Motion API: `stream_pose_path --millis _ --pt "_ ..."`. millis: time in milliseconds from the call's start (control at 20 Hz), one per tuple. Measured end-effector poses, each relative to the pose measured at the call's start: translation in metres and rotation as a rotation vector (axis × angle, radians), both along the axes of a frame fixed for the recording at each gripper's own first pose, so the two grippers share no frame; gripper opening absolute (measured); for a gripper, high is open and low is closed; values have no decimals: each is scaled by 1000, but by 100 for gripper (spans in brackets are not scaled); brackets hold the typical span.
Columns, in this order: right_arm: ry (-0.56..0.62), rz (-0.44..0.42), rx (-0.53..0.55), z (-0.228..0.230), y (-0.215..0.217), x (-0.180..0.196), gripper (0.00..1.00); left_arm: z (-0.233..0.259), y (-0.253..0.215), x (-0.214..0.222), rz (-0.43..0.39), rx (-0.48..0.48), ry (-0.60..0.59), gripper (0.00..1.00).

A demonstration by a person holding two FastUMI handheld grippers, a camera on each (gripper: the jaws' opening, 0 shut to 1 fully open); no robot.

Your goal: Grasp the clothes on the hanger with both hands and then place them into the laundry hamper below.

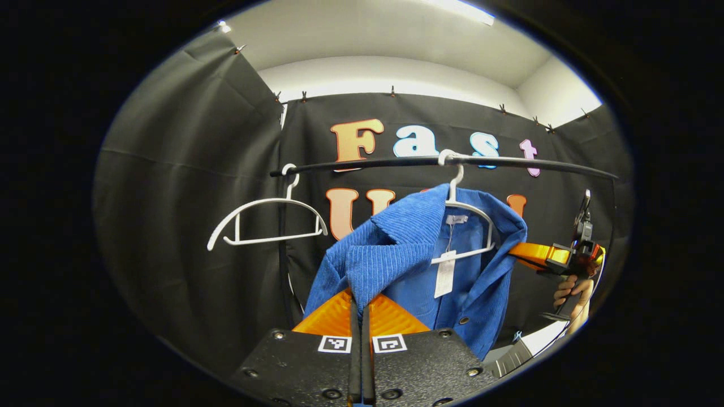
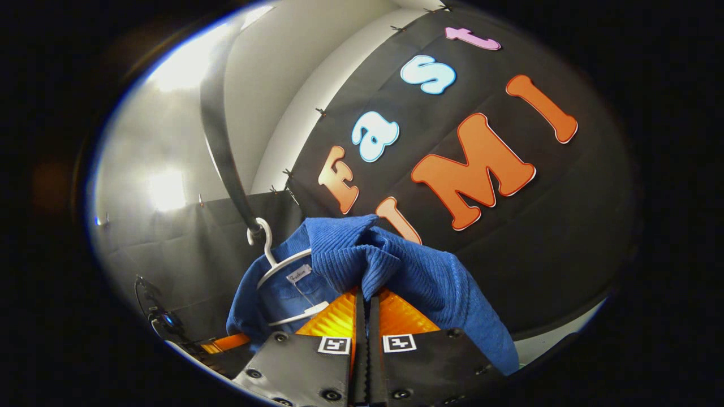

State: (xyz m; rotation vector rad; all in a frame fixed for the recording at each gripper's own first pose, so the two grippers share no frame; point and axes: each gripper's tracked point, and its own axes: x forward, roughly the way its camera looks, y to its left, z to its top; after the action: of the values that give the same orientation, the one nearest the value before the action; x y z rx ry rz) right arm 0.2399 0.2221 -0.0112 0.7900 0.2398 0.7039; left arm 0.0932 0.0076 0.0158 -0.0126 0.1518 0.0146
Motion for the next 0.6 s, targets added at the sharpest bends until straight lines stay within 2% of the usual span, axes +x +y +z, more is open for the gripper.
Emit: stream_pose_path --millis 400,600 --pt "11 -68 105 24 -42 42 7 42 24 1 42 40 -78 0" --pt "20 -100 106 31 -53 58 7 65 43 11 75 38 -114 0"
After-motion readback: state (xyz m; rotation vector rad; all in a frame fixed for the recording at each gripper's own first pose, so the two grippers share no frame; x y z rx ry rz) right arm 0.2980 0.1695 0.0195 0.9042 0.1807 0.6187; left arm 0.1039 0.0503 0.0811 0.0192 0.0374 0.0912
